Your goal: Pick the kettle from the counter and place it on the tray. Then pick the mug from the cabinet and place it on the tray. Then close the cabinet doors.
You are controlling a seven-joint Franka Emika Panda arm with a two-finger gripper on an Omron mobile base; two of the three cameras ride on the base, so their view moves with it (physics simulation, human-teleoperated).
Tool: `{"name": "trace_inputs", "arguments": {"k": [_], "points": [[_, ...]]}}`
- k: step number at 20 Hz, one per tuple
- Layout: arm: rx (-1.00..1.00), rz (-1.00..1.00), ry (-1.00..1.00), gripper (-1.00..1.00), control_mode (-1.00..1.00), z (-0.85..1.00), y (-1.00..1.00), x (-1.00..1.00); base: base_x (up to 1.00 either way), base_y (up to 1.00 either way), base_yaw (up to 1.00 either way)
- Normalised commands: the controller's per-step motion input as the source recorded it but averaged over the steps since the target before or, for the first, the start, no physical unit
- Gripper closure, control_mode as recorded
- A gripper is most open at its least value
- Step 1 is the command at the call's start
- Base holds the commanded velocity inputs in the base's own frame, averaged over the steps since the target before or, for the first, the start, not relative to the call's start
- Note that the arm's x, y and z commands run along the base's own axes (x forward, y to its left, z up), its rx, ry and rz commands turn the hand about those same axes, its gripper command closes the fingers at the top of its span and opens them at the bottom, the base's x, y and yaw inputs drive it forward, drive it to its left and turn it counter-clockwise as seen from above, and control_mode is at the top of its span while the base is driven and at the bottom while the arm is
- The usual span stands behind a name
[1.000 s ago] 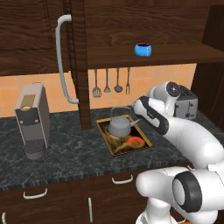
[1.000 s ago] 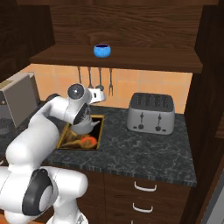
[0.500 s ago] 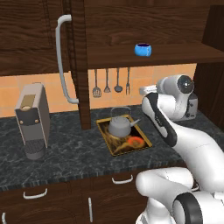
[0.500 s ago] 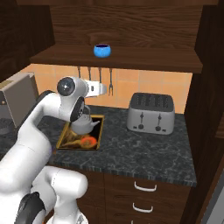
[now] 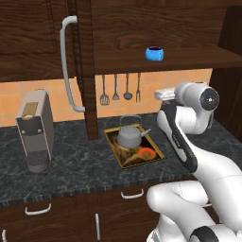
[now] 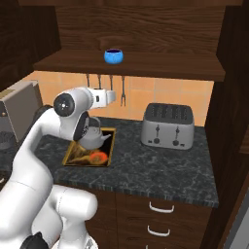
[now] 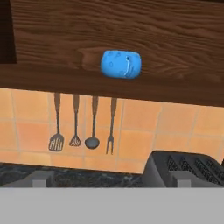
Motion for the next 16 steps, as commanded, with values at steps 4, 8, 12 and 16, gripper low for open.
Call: {"name": "trace_inputs", "arguments": {"k": [4, 8, 12, 16], "points": [[0.0, -0.11, -0.14, -1.0, -1.0, 0.72, 0.0, -0.49, 0.0, 0.0, 0.0], [-0.01, -0.09, -0.13, -1.0, -1.0, 0.79, 0.0, -0.43, 0.0, 0.0, 0.0], [-0.06, -0.05, -0.08, -1.0, -1.0, 0.68, 0.0, -0.01, 0.0, 0.0, 0.0], [-0.06, 0.0, 0.0, -1.0, -1.0, 0.44, 0.07, 0.34, 0.0, 0.0, 0.0]]}}
